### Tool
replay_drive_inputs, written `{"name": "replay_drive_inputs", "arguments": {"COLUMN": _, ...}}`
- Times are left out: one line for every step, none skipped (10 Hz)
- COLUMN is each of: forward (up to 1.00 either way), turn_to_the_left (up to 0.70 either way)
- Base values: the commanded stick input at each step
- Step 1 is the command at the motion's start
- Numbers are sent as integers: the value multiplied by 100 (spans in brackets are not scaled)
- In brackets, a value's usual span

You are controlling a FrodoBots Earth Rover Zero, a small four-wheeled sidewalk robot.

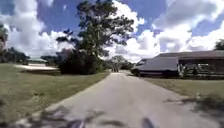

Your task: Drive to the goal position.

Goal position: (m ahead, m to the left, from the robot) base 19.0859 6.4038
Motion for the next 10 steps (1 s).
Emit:
{"name": "replay_drive_inputs", "arguments": {"forward": 70, "turn_to_the_left": 0}}
{"name": "replay_drive_inputs", "arguments": {"forward": 70, "turn_to_the_left": 0}}
{"name": "replay_drive_inputs", "arguments": {"forward": 70, "turn_to_the_left": 0}}
{"name": "replay_drive_inputs", "arguments": {"forward": 70, "turn_to_the_left": 0}}
{"name": "replay_drive_inputs", "arguments": {"forward": 70, "turn_to_the_left": 0}}
{"name": "replay_drive_inputs", "arguments": {"forward": 70, "turn_to_the_left": 0}}
{"name": "replay_drive_inputs", "arguments": {"forward": 70, "turn_to_the_left": 0}}
{"name": "replay_drive_inputs", "arguments": {"forward": 70, "turn_to_the_left": 0}}
{"name": "replay_drive_inputs", "arguments": {"forward": 70, "turn_to_the_left": 0}}
{"name": "replay_drive_inputs", "arguments": {"forward": 70, "turn_to_the_left": 0}}
